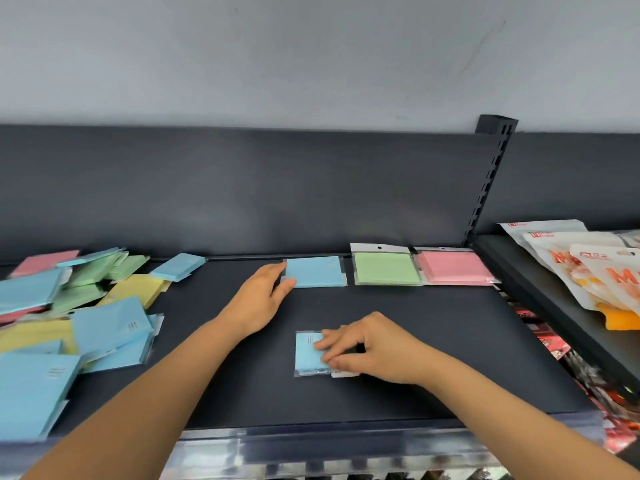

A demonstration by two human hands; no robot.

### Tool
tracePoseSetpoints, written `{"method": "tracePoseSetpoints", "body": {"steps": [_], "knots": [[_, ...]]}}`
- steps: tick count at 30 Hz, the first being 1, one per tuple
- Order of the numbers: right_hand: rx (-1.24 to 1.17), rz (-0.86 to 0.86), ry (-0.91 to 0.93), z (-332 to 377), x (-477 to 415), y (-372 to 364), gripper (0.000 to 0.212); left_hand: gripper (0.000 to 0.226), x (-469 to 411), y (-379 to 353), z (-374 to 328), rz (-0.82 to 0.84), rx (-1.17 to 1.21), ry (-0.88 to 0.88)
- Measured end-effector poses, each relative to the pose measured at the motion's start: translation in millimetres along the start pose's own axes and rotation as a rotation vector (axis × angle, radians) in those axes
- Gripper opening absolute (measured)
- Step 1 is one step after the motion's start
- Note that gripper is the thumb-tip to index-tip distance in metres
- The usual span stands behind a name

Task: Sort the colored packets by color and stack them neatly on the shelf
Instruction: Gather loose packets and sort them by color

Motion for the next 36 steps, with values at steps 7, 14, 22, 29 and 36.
{"method": "tracePoseSetpoints", "body": {"steps": [7, 14, 22, 29, 36], "knots": [[0.001, 0.014, 0.009, 9.0, 7.8, -12.4, 0.020, 0.050, 6.1, -1.2, -5.9, 0.018, -0.040, -0.056], [0.094, 0.066, 0.037, 23.7, 23.4, -11.5, 0.020, 0.053, 18.1, 9.9, -11.8, -0.006, -0.030, -0.069], [0.042, -0.124, 0.107, 55.7, -18.8, 0.3, 0.018, 0.063, 49.1, 48.5, 2.1, -0.136, -0.050, 0.002], [0.109, -0.126, 0.116, 92.7, -72.3, -37.7, 0.035, 0.055, 93.9, 114.2, 47.1, -0.148, -0.240, 0.014], [0.118, -0.054, 0.081, 146.3, -137.6, -106.4, 0.043, 0.050, 135.2, 180.2, 141.4, -0.156, -0.305, 0.129]]}}
Point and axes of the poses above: each hand's wrist, its own x-axis away from the middle knuckle, its own y-axis out of the back of the hand, z = x × y, the point moved 4 cm from there along -x, towards the middle knuckle, and after that the axes turned 1 degree about -x, right-handed, at the moved point
